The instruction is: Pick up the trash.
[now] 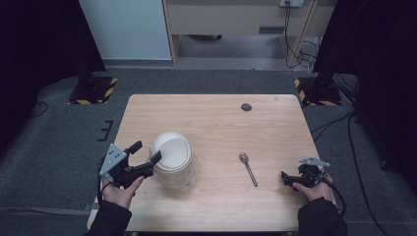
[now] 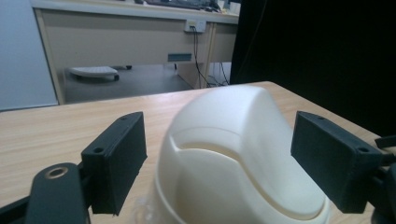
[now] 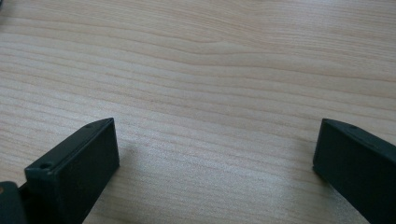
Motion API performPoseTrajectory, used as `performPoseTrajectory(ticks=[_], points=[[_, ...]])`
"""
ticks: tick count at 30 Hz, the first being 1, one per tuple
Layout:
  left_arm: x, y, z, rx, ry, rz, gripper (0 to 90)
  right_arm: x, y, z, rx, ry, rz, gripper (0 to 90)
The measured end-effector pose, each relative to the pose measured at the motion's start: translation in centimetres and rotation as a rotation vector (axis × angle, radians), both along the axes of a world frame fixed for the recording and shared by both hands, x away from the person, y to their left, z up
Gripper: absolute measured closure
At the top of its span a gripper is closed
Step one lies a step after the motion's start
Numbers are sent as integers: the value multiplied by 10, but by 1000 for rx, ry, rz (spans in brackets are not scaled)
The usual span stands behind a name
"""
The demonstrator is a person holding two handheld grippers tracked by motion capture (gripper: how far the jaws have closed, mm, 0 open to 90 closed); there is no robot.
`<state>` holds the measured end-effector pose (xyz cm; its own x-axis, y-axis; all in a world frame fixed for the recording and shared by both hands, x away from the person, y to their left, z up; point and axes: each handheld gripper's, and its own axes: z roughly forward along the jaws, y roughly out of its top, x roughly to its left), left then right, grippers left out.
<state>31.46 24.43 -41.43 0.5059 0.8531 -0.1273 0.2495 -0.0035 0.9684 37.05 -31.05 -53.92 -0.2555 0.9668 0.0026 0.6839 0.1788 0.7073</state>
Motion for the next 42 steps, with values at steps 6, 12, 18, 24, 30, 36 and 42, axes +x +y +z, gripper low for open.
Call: performPoseTrajectory(ticks=[6, 12, 18, 24, 30, 36, 42], points=[[5, -14, -7, 36, 25, -16, 164, 0, 0, 0, 0, 0, -1, 5], [7, -15, -14, 73, 61, 19, 132, 0, 0, 0, 0, 0, -1, 5], [11, -15, -21, 101, 113, 23, 145, 0, 0, 0, 0, 0, -1, 5], [14, -11, -21, 64, 130, 36, 143, 0, 0, 0, -1, 0, -2, 6], [12, -10, -19, 82, 113, 28, 180, 1, 1, 3, -2, 17, 0, 54], [10, -9, -18, 96, 118, 16, 204, 1, -1, 10, -11, 53, 20, 175], [7, -4, -14, 68, 95, 4, 209, 2, 0, 17, -6, 40, 34, 222]])
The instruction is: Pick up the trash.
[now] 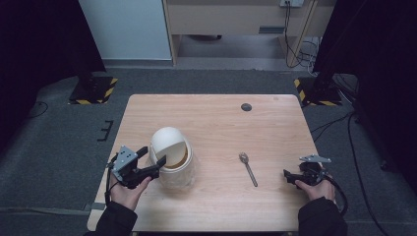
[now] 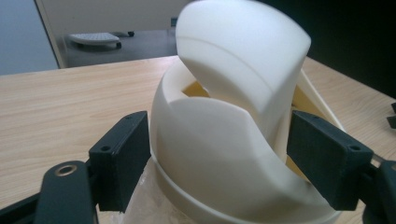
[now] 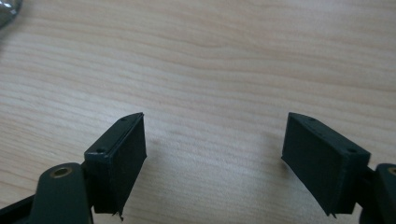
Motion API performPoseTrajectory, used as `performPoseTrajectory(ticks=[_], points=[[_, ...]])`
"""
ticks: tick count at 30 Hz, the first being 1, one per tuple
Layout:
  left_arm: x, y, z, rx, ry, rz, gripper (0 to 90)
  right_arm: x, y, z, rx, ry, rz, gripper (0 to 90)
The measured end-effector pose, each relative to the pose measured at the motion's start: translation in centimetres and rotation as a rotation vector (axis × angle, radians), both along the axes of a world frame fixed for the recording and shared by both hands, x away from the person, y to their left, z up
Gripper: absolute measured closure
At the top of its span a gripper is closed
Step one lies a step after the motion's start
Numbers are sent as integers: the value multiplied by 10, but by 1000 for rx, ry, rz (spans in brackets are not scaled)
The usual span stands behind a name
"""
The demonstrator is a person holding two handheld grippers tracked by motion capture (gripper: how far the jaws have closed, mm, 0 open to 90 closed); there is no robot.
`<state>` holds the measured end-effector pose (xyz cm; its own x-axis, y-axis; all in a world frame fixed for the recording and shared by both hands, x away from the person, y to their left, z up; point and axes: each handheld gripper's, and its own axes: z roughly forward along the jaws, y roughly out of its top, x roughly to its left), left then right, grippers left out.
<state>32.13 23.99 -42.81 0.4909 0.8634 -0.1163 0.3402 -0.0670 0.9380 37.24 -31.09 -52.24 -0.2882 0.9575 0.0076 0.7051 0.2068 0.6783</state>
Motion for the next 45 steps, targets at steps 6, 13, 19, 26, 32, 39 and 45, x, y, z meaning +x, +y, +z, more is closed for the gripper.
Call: performPoseTrajectory(ticks=[6, 13, 19, 26, 32, 39, 45], points=[[2, -1, 5, 9, -27, -43, 213, 0, 2, 5, 13, -23, 9, 227], [3, -2, 15, 6, -39, -68, 229, 1, 3, 5, 11, -14, 22, 224], [8, -2, 17, -11, -26, -88, 231, 1, 4, 5, 11, -13, 26, 219], [2, -5, 22, -7, -45, -104, 229, 1, 4, 6, 7, -21, 35, 220], [-5, -7, 24, -1, -52, -124, 228, 1, 5, 8, 12, -25, 39, 231], [-15, 2, 29, -18, -66, -118, 227, 0, 10, 16, 36, -64, 67, 267], [-26, 23, 31, -20, -85, -77, 210, 0, 15, 27, 56, -118, 91, 281]])
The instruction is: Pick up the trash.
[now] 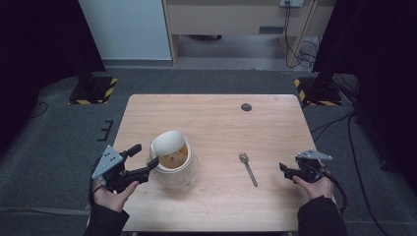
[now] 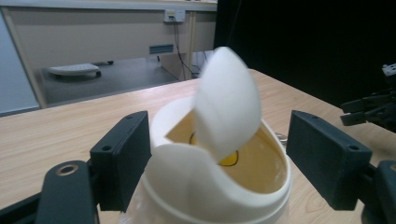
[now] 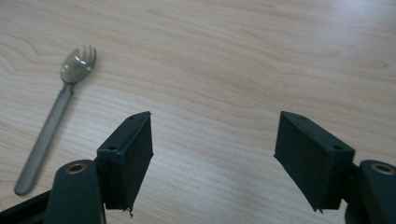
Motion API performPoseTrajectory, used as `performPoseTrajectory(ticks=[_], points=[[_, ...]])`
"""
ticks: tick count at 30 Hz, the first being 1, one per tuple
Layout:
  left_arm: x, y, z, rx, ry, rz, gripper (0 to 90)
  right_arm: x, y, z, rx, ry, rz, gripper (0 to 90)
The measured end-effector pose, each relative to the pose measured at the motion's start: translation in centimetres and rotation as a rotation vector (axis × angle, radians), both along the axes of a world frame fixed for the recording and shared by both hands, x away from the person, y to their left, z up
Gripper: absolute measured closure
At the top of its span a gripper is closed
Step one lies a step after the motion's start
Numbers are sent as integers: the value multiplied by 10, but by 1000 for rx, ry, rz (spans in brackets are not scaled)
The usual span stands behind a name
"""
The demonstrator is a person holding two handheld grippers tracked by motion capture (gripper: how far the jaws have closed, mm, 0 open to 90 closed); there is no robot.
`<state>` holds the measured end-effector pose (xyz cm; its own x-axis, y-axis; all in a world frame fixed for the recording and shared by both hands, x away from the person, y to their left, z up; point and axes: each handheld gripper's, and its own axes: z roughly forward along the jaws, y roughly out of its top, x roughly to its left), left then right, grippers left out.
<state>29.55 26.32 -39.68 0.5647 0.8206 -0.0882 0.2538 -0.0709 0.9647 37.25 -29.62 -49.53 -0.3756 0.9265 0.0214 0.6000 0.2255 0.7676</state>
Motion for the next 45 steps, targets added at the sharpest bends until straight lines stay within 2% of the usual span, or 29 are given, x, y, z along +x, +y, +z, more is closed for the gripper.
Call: performPoseTrajectory(ticks=[3, 7, 9, 11, 13, 15, 17, 20, 25, 28, 30, 40, 45], points=[[-2, 11, -9, 1, 19, 29, 208, 0, 3, 7, 8, -33, 7, 286], [-1, 25, -30, 37, 68, 67, 195, 0, 7, 18, 23, -71, 14, 293], [2, 33, -43, 60, 99, 82, 186, 1, 11, 23, 21, -86, 15, 295], [6, 38, -54, 79, 143, 101, 181, 4, 15, 27, 44, -91, 18, 300], [11, 41, -63, 93, 177, 109, 179, 7, 23, 33, 36, -106, 40, 304], [14, 43, -67, 100, 195, 112, 177, 8, 26, 35, 43, -104, 48, 309], [16, 43, -68, 109, 200, 121, 163, 11, 31, 39, 70, -104, 57, 316], [18, 45, -71, 100, 209, 126, 160, 13, 45, 45, 114, -105, 78, 352], [21, 47, -79, 92, 249, 133, 165, 15, 61, 49, 130, -106, 104, 379], [23, 46, -82, 115, 272, 133, 167, 18, 74, 47, 148, -91, 126, 399], [23, 46, -81, 115, 267, 135, 167, 19, 82, 41, 158, -72, 137, 415], [26, 48, -82, 124, 273, 145, 168, 18, 102, 9, 77, 19, 164, 524], [25, 48, -81, 125, 271, 146, 170, 18, 107, -8, 25, 106, 182, 587]])
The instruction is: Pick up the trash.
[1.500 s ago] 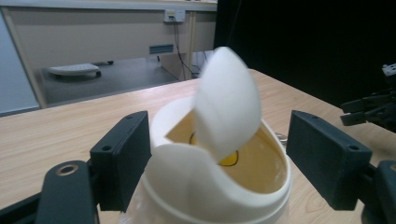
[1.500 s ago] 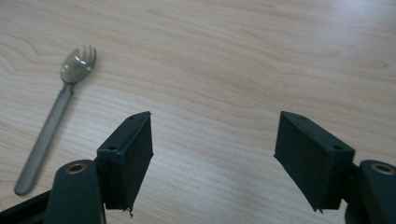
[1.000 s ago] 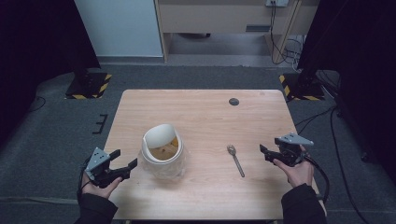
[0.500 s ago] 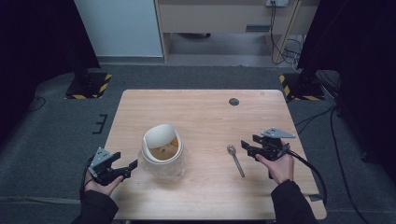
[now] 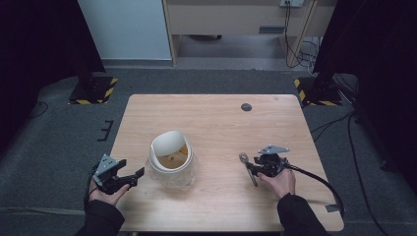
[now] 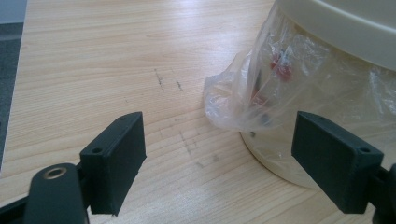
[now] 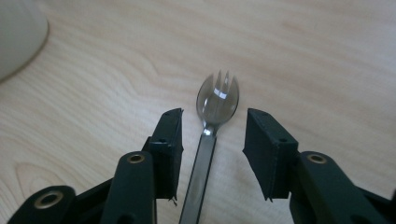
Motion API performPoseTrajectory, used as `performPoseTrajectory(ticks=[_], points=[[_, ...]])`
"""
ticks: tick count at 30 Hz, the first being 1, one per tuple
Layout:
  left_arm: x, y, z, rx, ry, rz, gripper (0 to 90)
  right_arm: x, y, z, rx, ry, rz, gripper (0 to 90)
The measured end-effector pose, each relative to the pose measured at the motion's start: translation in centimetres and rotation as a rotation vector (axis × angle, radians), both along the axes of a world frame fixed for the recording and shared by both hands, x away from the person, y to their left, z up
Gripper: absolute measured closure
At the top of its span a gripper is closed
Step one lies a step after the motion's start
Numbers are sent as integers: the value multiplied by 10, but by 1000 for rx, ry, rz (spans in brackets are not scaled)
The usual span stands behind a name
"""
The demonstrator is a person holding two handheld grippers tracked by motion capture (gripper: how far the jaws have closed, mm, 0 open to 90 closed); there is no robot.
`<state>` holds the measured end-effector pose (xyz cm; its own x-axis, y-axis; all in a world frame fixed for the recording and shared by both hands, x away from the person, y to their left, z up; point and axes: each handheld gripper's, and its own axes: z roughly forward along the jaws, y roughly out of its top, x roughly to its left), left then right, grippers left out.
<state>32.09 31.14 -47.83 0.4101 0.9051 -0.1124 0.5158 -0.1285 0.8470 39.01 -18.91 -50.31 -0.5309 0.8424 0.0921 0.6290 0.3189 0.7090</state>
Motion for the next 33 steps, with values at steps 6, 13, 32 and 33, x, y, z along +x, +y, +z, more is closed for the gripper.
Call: performPoseTrajectory(ticks=[6, 13, 32, 33], points=[[0, 0, 0, 3, 4, 0, 170, 0, 4, -9, -35, 47, 21, 641], [0, 0, 0, 6, 6, -2, 172, -1, 11, -17, -81, 59, 42, 675], [-1, 1, 2, -3, -5, 3, 181, 0, 2, -1, -45, -13, 50, 799], [-1, 0, 3, -7, -9, 3, 183, -1, 0, 5, -4, -41, 51, 799]])
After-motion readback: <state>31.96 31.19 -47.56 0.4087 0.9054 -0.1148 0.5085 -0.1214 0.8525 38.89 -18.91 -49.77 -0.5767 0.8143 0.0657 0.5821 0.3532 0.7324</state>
